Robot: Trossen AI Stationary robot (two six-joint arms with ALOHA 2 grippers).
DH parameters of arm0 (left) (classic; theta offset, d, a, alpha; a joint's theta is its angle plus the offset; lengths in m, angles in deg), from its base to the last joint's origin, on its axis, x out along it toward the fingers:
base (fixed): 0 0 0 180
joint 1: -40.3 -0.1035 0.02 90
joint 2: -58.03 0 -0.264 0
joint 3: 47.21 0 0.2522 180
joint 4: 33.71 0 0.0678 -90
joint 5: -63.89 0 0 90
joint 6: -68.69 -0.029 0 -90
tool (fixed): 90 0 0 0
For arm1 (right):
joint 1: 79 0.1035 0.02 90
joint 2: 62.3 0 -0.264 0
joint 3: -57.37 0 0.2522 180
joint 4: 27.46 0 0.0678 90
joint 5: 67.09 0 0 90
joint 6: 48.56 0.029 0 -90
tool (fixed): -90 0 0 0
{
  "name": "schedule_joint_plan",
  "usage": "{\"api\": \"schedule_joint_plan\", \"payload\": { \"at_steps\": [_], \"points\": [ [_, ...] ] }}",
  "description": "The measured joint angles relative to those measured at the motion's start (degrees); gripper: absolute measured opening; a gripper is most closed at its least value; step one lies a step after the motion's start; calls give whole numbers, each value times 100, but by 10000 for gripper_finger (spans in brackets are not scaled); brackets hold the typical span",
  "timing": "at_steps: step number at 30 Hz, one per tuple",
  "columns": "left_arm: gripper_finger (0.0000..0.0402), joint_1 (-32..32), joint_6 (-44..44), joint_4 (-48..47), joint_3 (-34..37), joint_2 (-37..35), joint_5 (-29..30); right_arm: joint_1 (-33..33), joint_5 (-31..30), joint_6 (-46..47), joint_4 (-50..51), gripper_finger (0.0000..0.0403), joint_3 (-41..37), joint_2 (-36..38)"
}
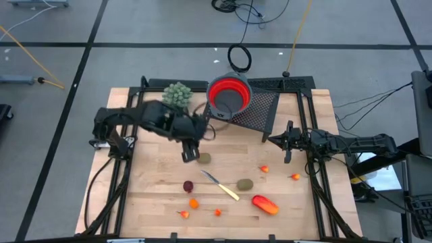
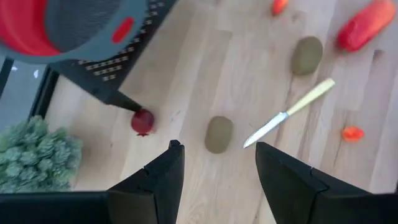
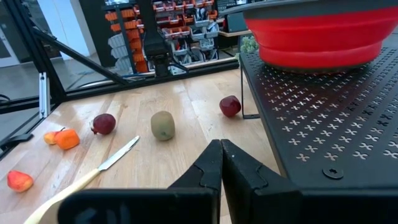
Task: Pick & Place Fruit
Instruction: Put the brown kiwi into the red strainer bowl on the shelf
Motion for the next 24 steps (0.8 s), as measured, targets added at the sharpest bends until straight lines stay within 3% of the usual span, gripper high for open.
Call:
{"api": "schedule_joint_plan", "payload": {
  "at_steps": [14,24],
  "points": [
    [198,320,-314,-32,10,1065,44,0,1,0,-2,0,0,0],
    [198,318,-410,125,323,1133,-15,0,1,0,-2,0,0,0]
  ]
}}
